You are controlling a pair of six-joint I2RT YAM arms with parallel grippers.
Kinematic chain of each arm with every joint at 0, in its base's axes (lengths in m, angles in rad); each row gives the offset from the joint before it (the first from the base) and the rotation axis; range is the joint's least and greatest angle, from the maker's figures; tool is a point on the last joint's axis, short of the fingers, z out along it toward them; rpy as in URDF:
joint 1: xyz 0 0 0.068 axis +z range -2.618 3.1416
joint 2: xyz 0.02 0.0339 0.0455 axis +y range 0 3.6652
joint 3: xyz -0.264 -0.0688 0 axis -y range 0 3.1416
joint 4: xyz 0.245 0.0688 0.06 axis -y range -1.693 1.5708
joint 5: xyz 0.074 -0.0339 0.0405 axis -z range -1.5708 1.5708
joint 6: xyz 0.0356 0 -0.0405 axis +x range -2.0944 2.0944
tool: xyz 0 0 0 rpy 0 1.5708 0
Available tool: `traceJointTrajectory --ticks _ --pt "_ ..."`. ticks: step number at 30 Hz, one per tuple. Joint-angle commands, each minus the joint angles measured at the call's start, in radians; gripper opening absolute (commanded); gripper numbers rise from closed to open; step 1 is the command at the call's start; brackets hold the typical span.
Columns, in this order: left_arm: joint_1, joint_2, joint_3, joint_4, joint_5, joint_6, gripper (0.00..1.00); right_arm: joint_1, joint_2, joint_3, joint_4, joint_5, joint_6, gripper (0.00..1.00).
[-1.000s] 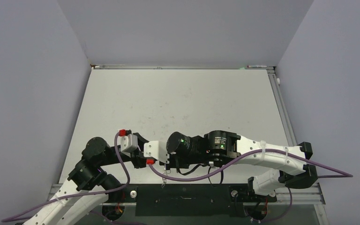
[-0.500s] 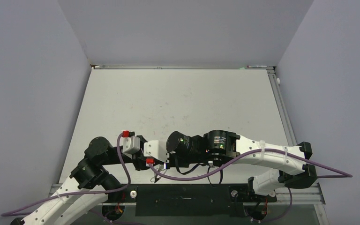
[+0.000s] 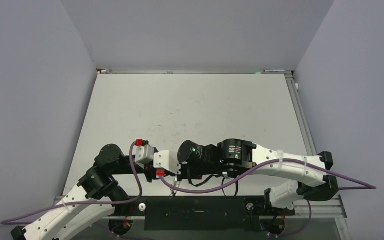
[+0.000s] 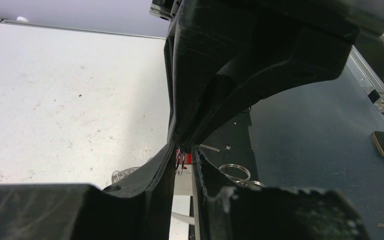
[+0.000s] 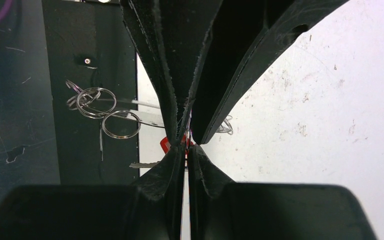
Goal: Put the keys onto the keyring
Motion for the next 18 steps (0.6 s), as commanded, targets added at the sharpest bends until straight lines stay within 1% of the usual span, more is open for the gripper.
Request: traceJointTrajectory --ticks 1,7,9,11,14,16,18 --pt "-0.018 0.018 0.011 0.024 -0.009 0.018 0.14 0.006 -0.015 0.046 0.04 -0.004 -0.004 0.05" --pt "-0.026 0.018 0.009 0.011 -0.028 0.027 0.15 0.008 -0.027 0.052 0.049 -0.004 -0.005 0.05" --pt "-0.028 0.016 0.009 0.009 -0.032 0.03 0.19 0.007 -0.028 0.053 0.047 -0.005 -0.006 0.05" --pt "-0.029 0.015 0.007 0.009 -0.033 0.031 0.25 0.008 -0.029 0.054 0.048 -0.006 -0.006 0.05" --pt "-0.029 0.012 0.005 0.009 -0.033 0.031 0.32 0.007 -0.03 0.054 0.05 -0.009 -0.006 0.05" --pt "-0.031 0.012 0.003 0.011 -0.031 0.031 0.34 0.008 -0.031 0.053 0.053 -0.013 -0.006 0.05" --pt "-0.032 0.012 0.002 0.014 -0.033 0.031 0.34 0.007 -0.033 0.053 0.058 -0.017 -0.006 0.05"
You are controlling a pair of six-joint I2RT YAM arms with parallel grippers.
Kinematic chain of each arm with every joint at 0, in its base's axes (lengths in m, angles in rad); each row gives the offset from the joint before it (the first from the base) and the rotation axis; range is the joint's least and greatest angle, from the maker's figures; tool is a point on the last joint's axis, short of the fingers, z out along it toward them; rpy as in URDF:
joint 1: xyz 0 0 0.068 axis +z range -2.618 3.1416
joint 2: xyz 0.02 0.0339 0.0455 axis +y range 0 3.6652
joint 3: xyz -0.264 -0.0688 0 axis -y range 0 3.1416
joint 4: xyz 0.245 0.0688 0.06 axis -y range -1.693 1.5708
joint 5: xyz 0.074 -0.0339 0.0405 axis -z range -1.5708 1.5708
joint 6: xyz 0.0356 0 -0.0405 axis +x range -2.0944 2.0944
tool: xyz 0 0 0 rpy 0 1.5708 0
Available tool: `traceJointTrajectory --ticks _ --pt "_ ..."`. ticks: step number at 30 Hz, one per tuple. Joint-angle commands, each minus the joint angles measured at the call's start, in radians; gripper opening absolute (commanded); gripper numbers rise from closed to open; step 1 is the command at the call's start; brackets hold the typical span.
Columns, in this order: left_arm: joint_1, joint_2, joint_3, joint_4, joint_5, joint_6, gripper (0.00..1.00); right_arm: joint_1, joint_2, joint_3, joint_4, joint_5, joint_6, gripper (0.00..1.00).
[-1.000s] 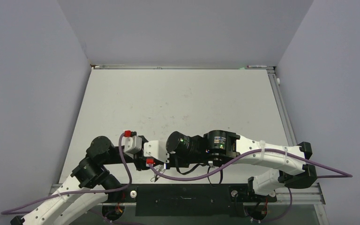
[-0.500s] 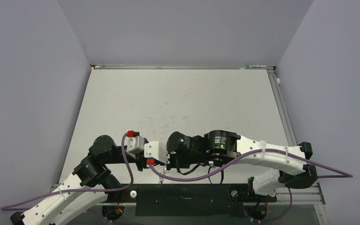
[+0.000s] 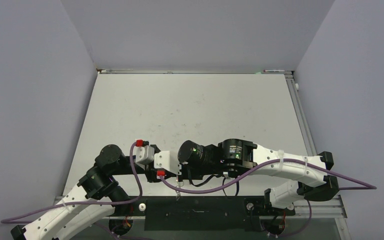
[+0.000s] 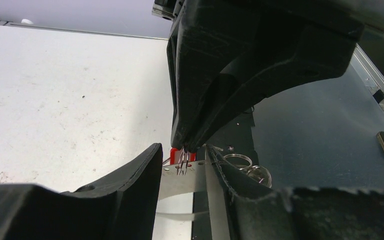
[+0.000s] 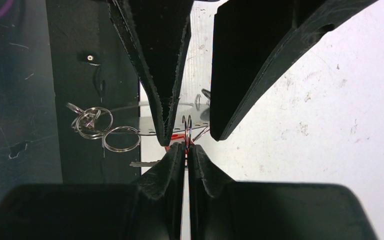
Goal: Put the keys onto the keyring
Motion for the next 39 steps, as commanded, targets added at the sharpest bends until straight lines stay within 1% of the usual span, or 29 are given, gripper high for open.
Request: traceJointTrajectory --ticks 1,4,7,9,11,12,18,26,27,29,31,32,33,35,39 --pt "-0.014 0.014 0.0 0.013 -0.008 0.016 0.34 0.006 -0.032 0.049 0.072 -0.008 -0.003 0.05" --pt "-0.016 0.016 -0.003 0.016 -0.01 0.018 0.29 0.006 -0.038 0.048 0.083 -0.017 -0.006 0.05" --pt "-0.019 0.012 -0.007 0.022 -0.011 0.018 0.23 0.007 -0.044 0.045 0.099 -0.027 -0.006 0.05" --pt "-0.02 0.006 -0.009 0.025 -0.011 0.018 0.14 0.007 -0.05 0.042 0.109 -0.023 -0.006 0.05" --pt "-0.02 -0.006 -0.008 0.03 -0.013 0.02 0.02 0.007 -0.058 0.036 0.123 -0.028 -0.007 0.05" --pt "-0.019 -0.017 -0.006 0.03 -0.019 0.024 0.0 0.007 -0.064 0.033 0.13 -0.029 -0.006 0.05" --pt "-0.017 -0.141 -0.044 0.061 -0.057 0.03 0.0 0.006 -0.101 0.009 0.168 -0.035 -0.006 0.05" --pt "-0.015 -0.157 -0.047 0.073 -0.05 0.026 0.0 0.007 -0.109 0.001 0.18 -0.046 0.005 0.06" --pt "-0.013 -0.163 -0.048 0.077 -0.051 0.022 0.0 0.007 -0.113 -0.007 0.188 -0.046 0.008 0.09" --pt "-0.008 -0.174 -0.052 0.077 -0.049 0.012 0.0 0.007 -0.129 -0.023 0.211 -0.044 0.013 0.21" --pt "-0.002 -0.189 -0.059 0.12 -0.046 -0.003 0.0 0.007 -0.148 -0.043 0.238 -0.042 0.017 0.37" --pt "0.003 -0.196 -0.063 0.131 -0.044 -0.011 0.0 0.006 -0.159 -0.053 0.257 -0.042 0.02 0.42" --pt "0.009 -0.202 -0.066 0.141 -0.04 -0.021 0.0 0.007 -0.17 -0.066 0.275 -0.042 0.022 0.44" --pt "0.023 -0.214 -0.075 0.173 -0.026 -0.048 0.0 0.005 -0.209 -0.11 0.327 -0.04 0.033 0.46" --pt "0.063 -0.224 -0.095 0.248 0.017 -0.117 0.0 0.005 -0.319 -0.232 0.479 -0.044 0.066 0.46"
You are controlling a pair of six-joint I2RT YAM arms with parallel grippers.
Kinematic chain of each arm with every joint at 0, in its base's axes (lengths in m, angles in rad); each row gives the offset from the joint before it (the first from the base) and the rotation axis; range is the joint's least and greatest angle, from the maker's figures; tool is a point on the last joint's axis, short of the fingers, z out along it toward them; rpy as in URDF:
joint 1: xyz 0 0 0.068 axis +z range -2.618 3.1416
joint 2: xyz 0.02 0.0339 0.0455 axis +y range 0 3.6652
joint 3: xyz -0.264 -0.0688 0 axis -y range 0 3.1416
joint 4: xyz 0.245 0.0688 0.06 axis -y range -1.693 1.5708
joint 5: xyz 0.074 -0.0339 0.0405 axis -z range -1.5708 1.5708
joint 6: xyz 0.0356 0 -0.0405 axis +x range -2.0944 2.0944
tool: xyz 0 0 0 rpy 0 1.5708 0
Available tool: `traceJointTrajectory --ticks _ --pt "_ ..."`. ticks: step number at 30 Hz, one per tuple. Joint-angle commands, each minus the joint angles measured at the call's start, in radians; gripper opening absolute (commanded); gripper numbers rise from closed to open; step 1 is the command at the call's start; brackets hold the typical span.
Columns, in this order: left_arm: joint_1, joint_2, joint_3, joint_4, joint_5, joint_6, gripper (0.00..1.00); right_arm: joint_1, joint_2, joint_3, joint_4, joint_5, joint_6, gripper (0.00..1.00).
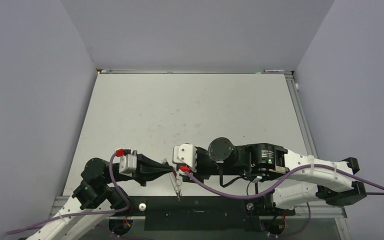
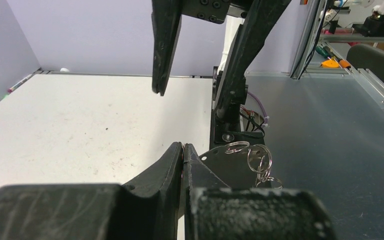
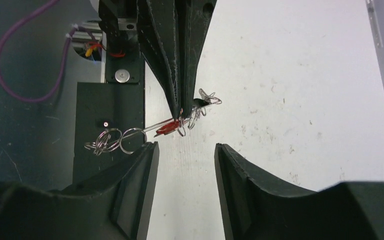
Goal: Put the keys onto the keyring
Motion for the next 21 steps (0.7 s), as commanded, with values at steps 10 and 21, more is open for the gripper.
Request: traceJointTrajectory --ticks 10,21 --pt "0.116 -0.052 -0.045 0.312 0.146 -0.204 0.0 0.002 -0.293 -0.371 0.582 -0.053 0.096 0.39" --pt "0.118 -0.101 -0.07 0.359 0.183 -0.245 0.0 -0.017 -0.221 -0.422 0.702 -0.111 0.113 0.3"
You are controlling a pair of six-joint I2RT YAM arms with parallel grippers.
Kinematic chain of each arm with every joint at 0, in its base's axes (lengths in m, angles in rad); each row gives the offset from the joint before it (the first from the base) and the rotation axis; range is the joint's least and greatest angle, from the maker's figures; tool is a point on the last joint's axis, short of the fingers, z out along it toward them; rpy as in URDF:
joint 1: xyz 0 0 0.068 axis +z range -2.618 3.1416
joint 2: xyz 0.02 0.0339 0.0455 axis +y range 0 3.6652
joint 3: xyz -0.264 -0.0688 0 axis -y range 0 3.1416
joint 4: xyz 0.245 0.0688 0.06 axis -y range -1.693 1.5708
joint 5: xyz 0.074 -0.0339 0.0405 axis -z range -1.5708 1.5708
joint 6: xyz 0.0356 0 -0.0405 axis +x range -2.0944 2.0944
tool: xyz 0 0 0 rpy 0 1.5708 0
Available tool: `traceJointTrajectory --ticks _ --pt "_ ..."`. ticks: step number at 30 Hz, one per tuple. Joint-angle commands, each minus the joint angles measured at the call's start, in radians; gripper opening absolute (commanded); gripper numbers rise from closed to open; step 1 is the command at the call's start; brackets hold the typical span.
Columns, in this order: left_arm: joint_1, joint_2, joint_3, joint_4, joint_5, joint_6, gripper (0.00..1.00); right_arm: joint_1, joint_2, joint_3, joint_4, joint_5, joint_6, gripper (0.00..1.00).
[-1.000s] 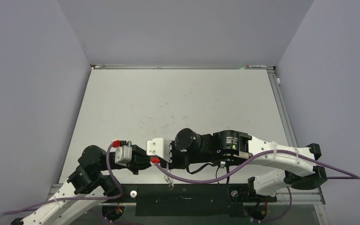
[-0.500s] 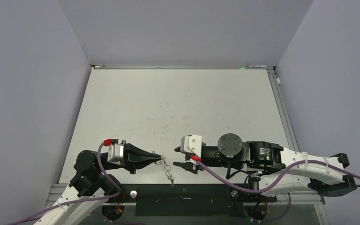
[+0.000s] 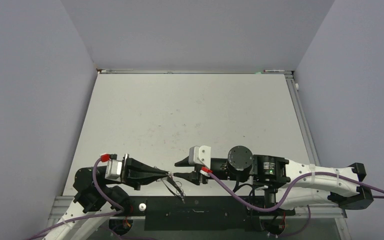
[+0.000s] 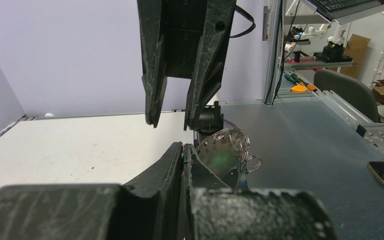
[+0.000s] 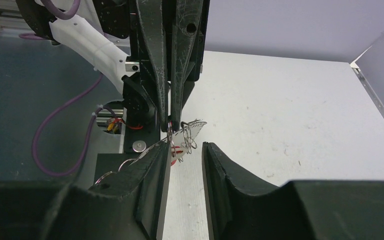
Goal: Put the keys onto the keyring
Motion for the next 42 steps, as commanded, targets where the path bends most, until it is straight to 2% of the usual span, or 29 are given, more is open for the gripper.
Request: traceJointTrajectory --ticks 1,7,14,42 --pt "0.006 -0.026 0.0 0.071 0.018 -0.025 0.0 -0.009 0.025 0.006 0.105 -0.04 0.023 0.3" --pt "0.006 -0.041 0.002 0.049 0.018 -0.014 0.0 -0.012 0.05 0.017 0.107 -0.05 0.023 0.29" --pt "0.006 -0.053 0.003 0.031 0.007 -0.002 0.0 -0.016 0.063 0.01 0.103 -0.067 0.029 0.15" --pt "0.011 -0.044 0.006 0.042 0.004 -0.008 0.0 -0.027 0.031 -0.015 0.085 -0.16 0.044 0.24"
